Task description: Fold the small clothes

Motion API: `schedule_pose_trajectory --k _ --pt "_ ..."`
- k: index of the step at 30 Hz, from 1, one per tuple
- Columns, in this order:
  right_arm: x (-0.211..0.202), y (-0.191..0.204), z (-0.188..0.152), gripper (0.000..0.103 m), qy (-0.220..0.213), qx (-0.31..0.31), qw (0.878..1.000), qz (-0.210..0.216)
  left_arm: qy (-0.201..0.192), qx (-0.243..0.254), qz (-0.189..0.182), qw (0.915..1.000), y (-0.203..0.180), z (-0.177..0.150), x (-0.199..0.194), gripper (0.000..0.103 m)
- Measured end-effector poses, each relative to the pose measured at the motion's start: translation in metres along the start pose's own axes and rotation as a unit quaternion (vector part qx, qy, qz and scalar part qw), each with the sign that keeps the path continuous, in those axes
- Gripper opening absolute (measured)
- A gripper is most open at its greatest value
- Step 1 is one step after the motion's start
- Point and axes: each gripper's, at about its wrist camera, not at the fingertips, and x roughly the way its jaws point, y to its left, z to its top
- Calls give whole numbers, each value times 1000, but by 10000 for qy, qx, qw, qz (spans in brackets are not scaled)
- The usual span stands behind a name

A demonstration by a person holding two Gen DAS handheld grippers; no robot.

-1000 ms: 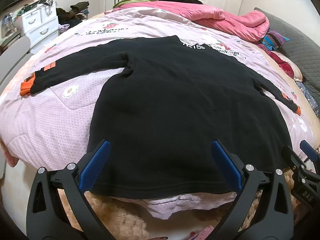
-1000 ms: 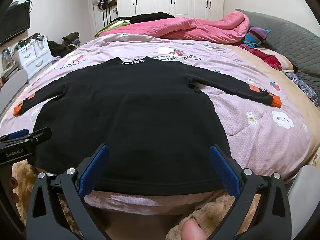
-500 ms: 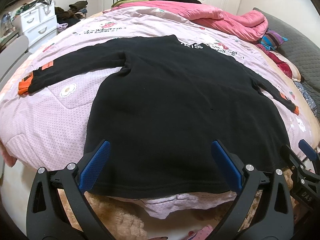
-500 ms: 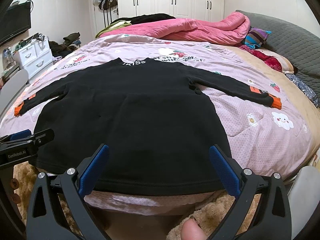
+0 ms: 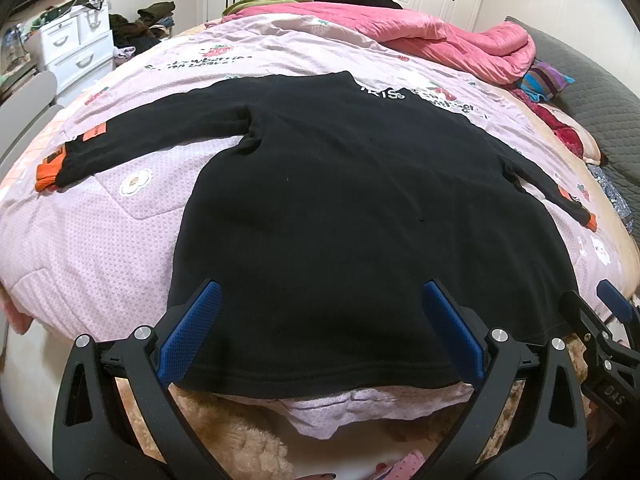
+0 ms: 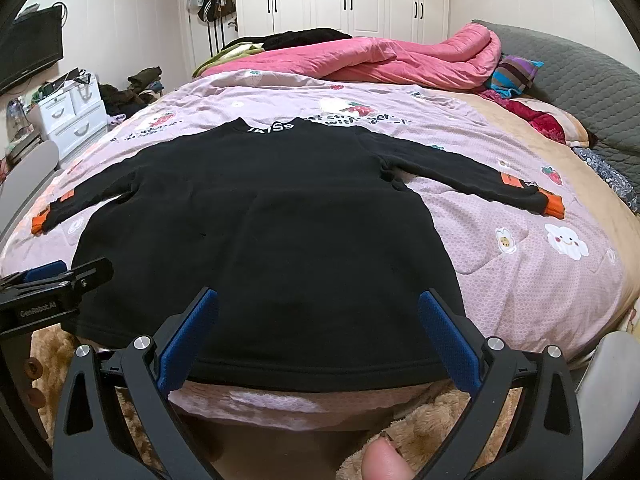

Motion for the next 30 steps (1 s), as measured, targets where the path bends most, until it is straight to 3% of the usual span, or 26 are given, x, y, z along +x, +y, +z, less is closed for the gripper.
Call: schedule_pose_trajectory --k 15,30 --pt "9 3 10 99 27 36 10000 45 -24 16 -59 10000 -5 14 11 95" --pt "44 -15 64 99 138 340 9992 -124 -5 -25 -124 9999 -13 64 38 95"
